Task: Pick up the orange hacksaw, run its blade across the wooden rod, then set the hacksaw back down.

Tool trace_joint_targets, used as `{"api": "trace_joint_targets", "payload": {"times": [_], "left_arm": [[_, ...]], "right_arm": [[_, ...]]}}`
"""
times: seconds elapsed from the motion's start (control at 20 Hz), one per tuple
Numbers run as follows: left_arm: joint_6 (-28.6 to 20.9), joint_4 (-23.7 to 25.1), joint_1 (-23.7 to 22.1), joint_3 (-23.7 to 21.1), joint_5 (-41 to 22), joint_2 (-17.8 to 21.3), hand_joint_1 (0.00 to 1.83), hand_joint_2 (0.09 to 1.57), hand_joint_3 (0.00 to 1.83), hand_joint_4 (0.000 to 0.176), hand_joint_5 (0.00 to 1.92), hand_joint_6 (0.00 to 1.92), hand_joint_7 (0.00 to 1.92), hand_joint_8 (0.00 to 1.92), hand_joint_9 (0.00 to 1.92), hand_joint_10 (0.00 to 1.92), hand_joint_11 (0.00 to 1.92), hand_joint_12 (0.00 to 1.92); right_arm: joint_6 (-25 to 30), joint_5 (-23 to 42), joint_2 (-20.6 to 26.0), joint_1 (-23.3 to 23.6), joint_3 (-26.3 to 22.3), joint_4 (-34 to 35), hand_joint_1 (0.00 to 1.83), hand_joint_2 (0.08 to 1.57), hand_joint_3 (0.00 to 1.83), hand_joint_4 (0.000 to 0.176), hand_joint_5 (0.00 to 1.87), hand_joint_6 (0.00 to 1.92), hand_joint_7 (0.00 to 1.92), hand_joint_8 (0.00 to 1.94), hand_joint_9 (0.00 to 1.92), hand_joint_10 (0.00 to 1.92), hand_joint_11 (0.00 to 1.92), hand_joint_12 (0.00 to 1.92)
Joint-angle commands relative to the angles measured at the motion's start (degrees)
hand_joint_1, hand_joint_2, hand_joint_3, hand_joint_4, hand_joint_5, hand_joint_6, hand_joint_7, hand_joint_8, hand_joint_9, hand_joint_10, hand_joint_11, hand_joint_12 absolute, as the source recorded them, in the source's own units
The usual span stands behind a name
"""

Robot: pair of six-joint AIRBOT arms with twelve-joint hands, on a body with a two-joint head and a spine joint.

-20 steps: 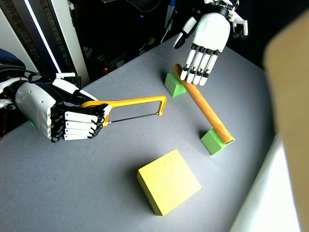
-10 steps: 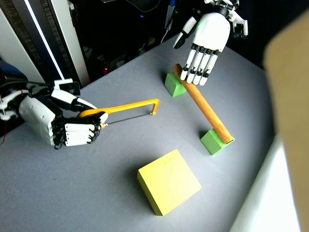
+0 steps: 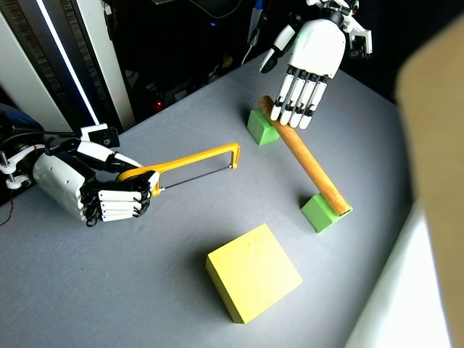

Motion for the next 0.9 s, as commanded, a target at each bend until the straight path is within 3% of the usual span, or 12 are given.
{"api": "trace_joint_targets", "payload": {"times": [0.0, 0.15, 0.3, 0.35, 0.4, 0.45, 0.5, 0.55, 0.6, 0.7, 0.8, 0.85], "left_arm": [[-0.1, -2.76, -0.48, 0.17, -0.99, 0.19, 0.0, 1.23, 0.0, 0.0, 0.14, 0.0, 0.11, 0.0, 0.1, 0.0, 0.0, 0.37], [-0.1, -2.76, -0.42, 0.32, -0.99, 0.17, 0.02, 1.23, 0.0, 0.0, 0.15, 0.0, 0.13, 0.0, 0.11, 0.0, 0.0, 0.41], [-0.1, -2.76, -0.27, 0.44, -0.98, 0.18, 0.04, 1.23, 0.0, 0.0, 0.16, 0.0, 0.13, 0.0, 0.12, 0.0, 0.0, 0.44], [-0.1, -2.76, -0.27, 0.45, -0.99, 0.18, 0.04, 1.23, 0.0, 0.0, 0.16, 0.0, 0.13, 0.0, 0.11, 0.0, 0.0, 0.43], [-0.1, -2.76, -0.27, 0.46, -0.99, 0.19, 0.03, 1.24, 0.0, 0.0, 0.15, 0.0, 0.12, 0.0, 0.11, 0.0, 0.0, 0.42], [-0.1, -2.76, -0.29, 0.45, -0.99, 0.19, 0.01, 1.23, 0.0, 0.0, 0.13, 0.0, 0.11, 0.0, 0.1, 0.0, 0.0, 0.39], [-0.1, -2.76, -0.29, 0.46, -0.99, 0.19, 0.01, 1.23, 0.0, 0.0, 0.13, 0.0, 0.12, 0.0, 0.11, 0.0, 0.0, 0.41], [-0.1, -2.76, -0.28, 0.46, -0.99, 0.19, 0.02, 1.23, 0.0, 0.0, 0.14, 0.0, 0.13, 0.01, 0.12, 0.0, 0.0, 0.43], [-0.1, -2.76, -0.28, 0.48, -0.99, 0.19, 0.02, 1.23, 0.0, 0.0, 0.15, 0.01, 0.14, 0.01, 0.12, 0.0, 0.0, 0.43], [-0.1, -2.76, -0.3, 0.48, -1.0, 0.19, 0.03, 1.23, 0.0, 0.0, 0.14, 0.0, 0.13, 0.0, 0.12, 0.0, 0.0, 0.42], [-0.1, -2.76, -0.31, 0.49, -1.0, 0.19, 0.03, 1.23, 0.0, 0.0, 0.15, 0.0, 0.13, 0.0, 0.12, 0.0, 0.0, 0.42], [-0.1, -2.76, -0.37, 0.5, -1.0, 0.19, 0.0, 1.24, 0.0, 0.0, 0.13, 0.0, 0.12, 0.0, 0.11, 0.01, 0.0, 0.41]], "right_arm": [[1.51, 6.15, -0.03, -0.23, 0.25, -4.64, 1.36, 1.2, 0.0, 0.0, 0.73, 1.12, 0.74, 1.4, 0.89, 1.36, 0.9, 1.32], [1.76, 6.15, -0.42, -1.13, 0.35, -4.63, 1.36, 1.18, 0.0, 0.0, 0.77, 1.05, 0.79, 1.34, 0.93, 1.35, 0.91, 1.36], [2.45, 6.15, -0.72, -2.0, 0.51, -4.63, 1.36, 1.19, 0.0, 0.0, 0.65, 1.2, 0.8, 1.28, 0.95, 1.32, 0.87, 1.38], [2.59, 6.15, -0.85, -2.19, 0.63, -4.65, 1.35, 1.21, 0.0, 0.0, 0.63, 1.26, 0.76, 1.33, 0.91, 1.37, 0.77, 1.42], [2.72, 6.15, -0.95, -2.4, 0.7, -4.84, 1.18, 1.26, 0.0, 0.0, 0.69, 1.32, 0.71, 1.48, 0.71, 1.12, 0.68, 1.46], [2.78, 6.15, -0.98, -2.56, 0.71, -4.97, 1.22, 1.2, 0.0, 0.0, 0.58, 0.73, 0.52, 0.82, 0.55, 0.95, 0.51, 1.49], [2.78, 6.15, -0.97, -2.7, 0.71, -5.21, 1.23, 1.19, 0.0, 0.0, 0.62, 0.38, 0.56, 0.48, 0.52, 0.84, 0.43, 1.49], [2.78, 6.15, -0.95, -2.74, 0.71, -5.38, 1.22, 1.17, 0.0, 0.0, 0.63, 0.19, 0.57, 0.23, 0.47, 0.66, 0.28, 1.46], [2.78, 6.15, -0.89, -2.73, 0.71, -5.62, 1.21, 1.17, 0.0, 0.0, 0.64, 0.09, 0.55, 0.09, 0.45, 0.5, 0.2, 1.43], [2.76, 6.15, -0.81, -2.65, 0.71, -5.84, 1.16, 1.15, 0.0, 0.0, 0.6, 0.01, 0.37, 0.0, 0.33, 0.14, 0.02, 1.27], [2.71, 6.15, -0.76, -2.53, 0.7, -6.04, 1.11, 1.14, 0.0, 0.0, 0.58, 0.0, 0.27, 0.0, 0.25, 0.03, 0.0, 1.06], [2.71, 6.15, -0.7, -2.37, 0.71, -6.03, 1.04, 1.11, 0.0, 0.0, 0.55, 0.0, 0.23, 0.0, 0.18, 0.01, 0.0, 0.77]]}}
